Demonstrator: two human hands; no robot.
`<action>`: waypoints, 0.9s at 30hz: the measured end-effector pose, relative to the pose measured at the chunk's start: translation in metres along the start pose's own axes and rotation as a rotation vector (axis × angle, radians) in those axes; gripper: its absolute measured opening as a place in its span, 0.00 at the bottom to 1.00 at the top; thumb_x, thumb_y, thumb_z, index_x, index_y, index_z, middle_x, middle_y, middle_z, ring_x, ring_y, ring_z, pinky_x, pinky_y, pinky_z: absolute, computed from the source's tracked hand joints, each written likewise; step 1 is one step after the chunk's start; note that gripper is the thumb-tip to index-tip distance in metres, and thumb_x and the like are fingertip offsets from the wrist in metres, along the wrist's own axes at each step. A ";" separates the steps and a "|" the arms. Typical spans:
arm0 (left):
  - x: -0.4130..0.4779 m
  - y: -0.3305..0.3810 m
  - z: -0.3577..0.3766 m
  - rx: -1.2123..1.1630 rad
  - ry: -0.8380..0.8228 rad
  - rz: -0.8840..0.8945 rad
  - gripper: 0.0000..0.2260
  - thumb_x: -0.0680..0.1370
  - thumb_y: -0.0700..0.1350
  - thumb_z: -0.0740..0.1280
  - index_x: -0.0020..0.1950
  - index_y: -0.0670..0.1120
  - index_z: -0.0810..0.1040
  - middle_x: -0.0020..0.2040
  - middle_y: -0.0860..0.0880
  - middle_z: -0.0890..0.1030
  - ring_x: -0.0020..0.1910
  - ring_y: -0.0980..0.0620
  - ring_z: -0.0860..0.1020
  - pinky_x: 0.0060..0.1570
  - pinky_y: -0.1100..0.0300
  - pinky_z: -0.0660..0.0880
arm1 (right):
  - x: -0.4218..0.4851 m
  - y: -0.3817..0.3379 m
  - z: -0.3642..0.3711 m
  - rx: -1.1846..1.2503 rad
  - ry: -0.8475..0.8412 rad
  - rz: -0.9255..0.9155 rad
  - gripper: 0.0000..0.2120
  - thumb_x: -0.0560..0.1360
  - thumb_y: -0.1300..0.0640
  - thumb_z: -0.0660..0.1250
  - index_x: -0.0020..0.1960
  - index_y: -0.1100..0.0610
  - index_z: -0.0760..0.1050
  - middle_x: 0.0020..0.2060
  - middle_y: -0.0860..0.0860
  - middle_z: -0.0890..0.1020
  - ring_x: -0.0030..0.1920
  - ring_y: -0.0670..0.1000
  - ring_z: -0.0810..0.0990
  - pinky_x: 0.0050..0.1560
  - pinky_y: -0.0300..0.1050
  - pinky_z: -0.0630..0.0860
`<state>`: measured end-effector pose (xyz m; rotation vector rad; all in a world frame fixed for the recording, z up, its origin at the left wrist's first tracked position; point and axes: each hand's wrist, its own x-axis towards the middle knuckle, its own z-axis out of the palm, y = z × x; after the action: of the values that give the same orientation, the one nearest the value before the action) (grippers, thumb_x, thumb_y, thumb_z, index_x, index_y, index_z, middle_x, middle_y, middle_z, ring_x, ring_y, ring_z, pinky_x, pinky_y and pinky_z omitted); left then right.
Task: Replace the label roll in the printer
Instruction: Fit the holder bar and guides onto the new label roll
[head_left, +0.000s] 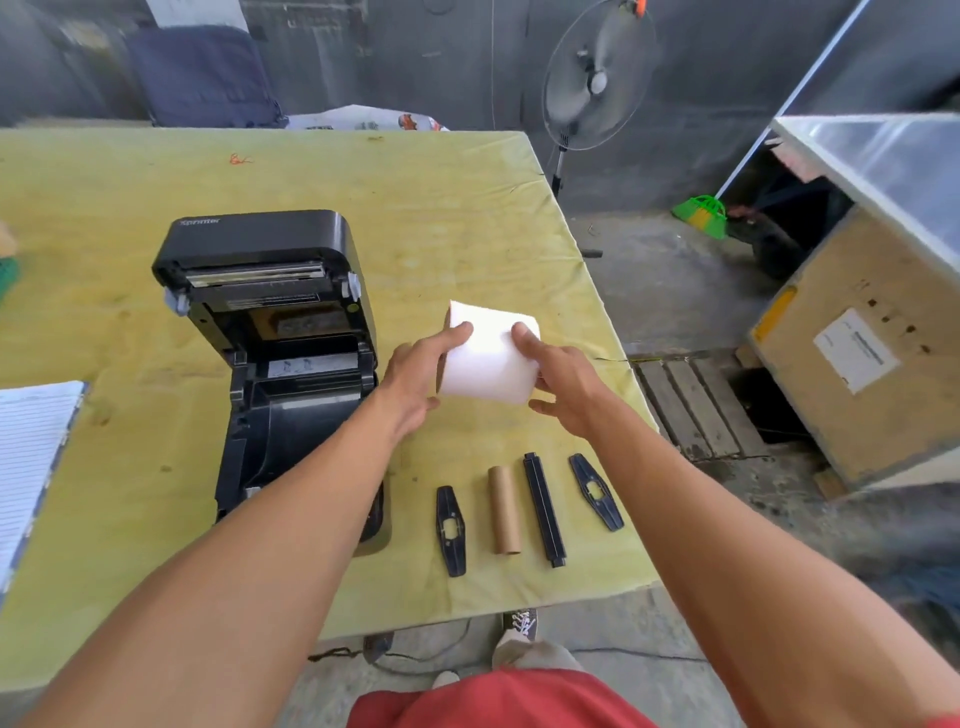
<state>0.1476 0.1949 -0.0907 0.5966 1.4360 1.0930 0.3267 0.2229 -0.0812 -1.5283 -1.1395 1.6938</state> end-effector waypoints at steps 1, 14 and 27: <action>-0.003 -0.002 0.000 0.003 -0.001 0.014 0.17 0.70 0.56 0.73 0.55 0.49 0.81 0.49 0.55 0.81 0.49 0.56 0.75 0.57 0.45 0.66 | -0.006 -0.001 0.000 0.001 0.012 -0.001 0.29 0.74 0.37 0.69 0.62 0.60 0.77 0.65 0.54 0.79 0.65 0.57 0.76 0.66 0.61 0.72; -0.017 -0.036 0.031 -0.292 0.192 0.019 0.13 0.71 0.57 0.67 0.47 0.49 0.76 0.43 0.46 0.82 0.41 0.44 0.81 0.43 0.50 0.77 | -0.038 0.008 -0.025 -0.244 0.103 -0.096 0.26 0.79 0.35 0.58 0.53 0.55 0.82 0.52 0.53 0.81 0.52 0.53 0.78 0.52 0.54 0.74; -0.017 -0.057 0.048 -0.412 0.342 -0.072 0.25 0.68 0.62 0.68 0.60 0.50 0.75 0.51 0.47 0.82 0.47 0.44 0.82 0.48 0.46 0.78 | -0.014 0.080 -0.042 -0.929 -0.019 -0.025 0.17 0.74 0.54 0.73 0.55 0.66 0.77 0.49 0.62 0.83 0.42 0.62 0.83 0.48 0.55 0.81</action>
<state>0.2097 0.1696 -0.1268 0.0642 1.4463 1.4315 0.3798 0.1825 -0.1439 -1.9762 -2.1145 1.1830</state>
